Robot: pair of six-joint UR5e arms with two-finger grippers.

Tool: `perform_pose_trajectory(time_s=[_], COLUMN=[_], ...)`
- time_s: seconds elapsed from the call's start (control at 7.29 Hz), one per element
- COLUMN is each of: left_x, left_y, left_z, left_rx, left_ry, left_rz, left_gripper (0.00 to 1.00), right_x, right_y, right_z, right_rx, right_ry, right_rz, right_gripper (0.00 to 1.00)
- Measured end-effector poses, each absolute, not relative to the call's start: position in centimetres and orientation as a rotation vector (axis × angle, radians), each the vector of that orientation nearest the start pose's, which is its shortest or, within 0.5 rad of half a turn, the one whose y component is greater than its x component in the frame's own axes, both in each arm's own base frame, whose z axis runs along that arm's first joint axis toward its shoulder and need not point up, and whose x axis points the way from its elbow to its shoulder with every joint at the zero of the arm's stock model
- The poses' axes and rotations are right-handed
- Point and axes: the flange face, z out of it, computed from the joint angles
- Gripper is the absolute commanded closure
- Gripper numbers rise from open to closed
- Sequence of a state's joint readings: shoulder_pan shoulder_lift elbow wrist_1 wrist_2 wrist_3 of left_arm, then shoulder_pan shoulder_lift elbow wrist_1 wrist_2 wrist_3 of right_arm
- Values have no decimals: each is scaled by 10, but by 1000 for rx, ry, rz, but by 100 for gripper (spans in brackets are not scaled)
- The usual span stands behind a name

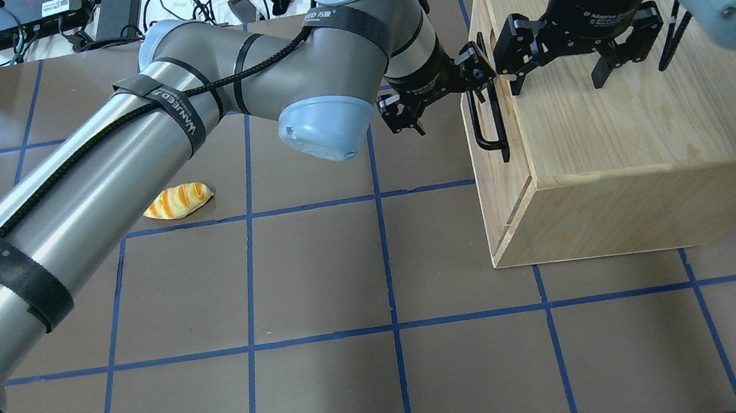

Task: Open upper drawer
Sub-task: 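Pull the drawer handle with the left gripper away from the cabinet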

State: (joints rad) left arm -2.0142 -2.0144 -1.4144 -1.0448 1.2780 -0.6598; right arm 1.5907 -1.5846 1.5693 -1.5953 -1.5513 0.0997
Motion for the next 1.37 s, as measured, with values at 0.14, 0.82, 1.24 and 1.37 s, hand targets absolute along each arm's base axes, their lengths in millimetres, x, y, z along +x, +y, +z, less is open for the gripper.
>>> perform_pose_trajectory(time_s=[0.14, 0.82, 1.24, 1.37], left_x=[-434, -414, -392, -385], left_y=[-545, -553, -564, -568], left_z=[367, 377, 381, 382], left_rx=[-321, -353, -353, -349], left_ry=[3485, 3466, 3459, 3457], left_rz=[-104, -124, -133, -138], left_gripper=[0, 0, 0, 0], right_x=[145, 145, 145, 145], right_y=[-487, -487, -487, -487], right_z=[498, 498, 498, 498], right_rx=[124, 124, 124, 124], right_ry=[3116, 3117, 3117, 3116], right_rz=[-60, -60, -60, -60], right_gripper=[0, 0, 0, 0])
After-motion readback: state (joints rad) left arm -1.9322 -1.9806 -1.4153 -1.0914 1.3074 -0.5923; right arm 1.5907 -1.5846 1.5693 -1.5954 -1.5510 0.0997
